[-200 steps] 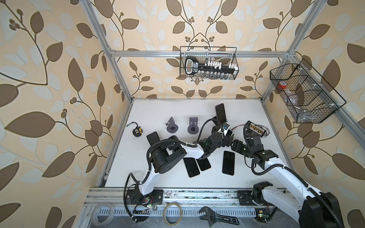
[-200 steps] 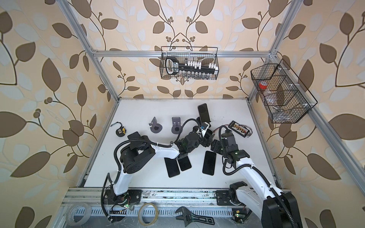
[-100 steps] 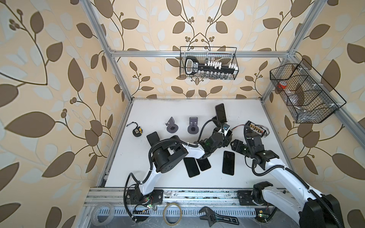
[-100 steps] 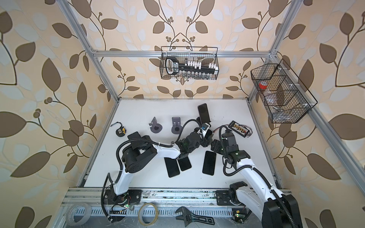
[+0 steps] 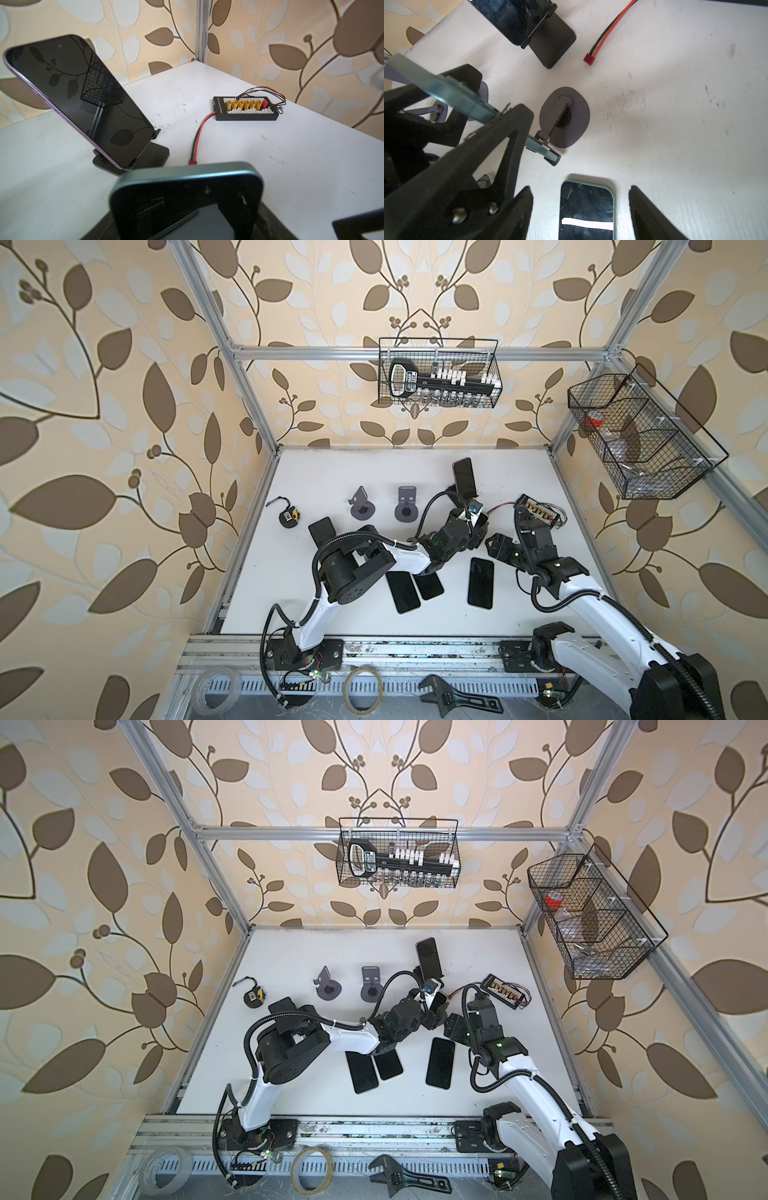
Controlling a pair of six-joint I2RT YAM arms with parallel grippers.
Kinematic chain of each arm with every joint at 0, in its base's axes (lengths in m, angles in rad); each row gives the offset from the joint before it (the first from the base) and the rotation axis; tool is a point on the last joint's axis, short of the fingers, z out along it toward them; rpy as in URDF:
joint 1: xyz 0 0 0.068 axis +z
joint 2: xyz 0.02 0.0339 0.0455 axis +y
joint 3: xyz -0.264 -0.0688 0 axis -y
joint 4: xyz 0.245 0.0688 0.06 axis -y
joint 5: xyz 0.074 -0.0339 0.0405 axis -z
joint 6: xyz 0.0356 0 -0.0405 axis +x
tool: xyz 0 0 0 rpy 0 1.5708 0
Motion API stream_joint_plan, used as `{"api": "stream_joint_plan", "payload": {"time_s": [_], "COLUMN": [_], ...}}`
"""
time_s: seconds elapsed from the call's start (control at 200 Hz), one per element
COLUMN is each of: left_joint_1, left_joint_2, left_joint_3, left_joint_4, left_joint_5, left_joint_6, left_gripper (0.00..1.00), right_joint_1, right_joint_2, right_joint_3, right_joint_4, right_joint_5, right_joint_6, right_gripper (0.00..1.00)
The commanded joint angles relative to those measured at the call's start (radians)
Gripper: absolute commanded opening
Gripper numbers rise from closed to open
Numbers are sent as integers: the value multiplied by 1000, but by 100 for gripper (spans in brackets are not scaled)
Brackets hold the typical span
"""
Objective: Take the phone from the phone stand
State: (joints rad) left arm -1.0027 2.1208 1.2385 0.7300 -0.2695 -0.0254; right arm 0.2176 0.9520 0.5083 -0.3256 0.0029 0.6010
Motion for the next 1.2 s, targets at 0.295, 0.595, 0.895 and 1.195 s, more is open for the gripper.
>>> {"api": "stream_joint_plan", "payload": {"time_s": [0.295, 0.595, 0.895, 1.195], "left_joint_1": [-8, -8, -8, -7], "left_joint_2": [-102, -119, -145, -182], "left_joint_3": [-3, -16, -35, -63], "left_joint_4": [72, 86, 95, 105], "left_joint_5": [13, 14, 29, 28], "left_joint_6": [-21, -20, -22, -26], "left_gripper": [71, 70, 70, 69], "right_joint_1": [-5, -5, -5, -4], "right_joint_2": [-20, -25, -39, -29], "right_joint_3": [-7, -9, -32, -34], "right_joint_4": [-23, -25, -12, 16], "right_joint_5": [-3, -6, -16, -51], "right_joint_6": [-12, -7, 20, 33], "right_gripper": [74, 74, 72, 69]}}
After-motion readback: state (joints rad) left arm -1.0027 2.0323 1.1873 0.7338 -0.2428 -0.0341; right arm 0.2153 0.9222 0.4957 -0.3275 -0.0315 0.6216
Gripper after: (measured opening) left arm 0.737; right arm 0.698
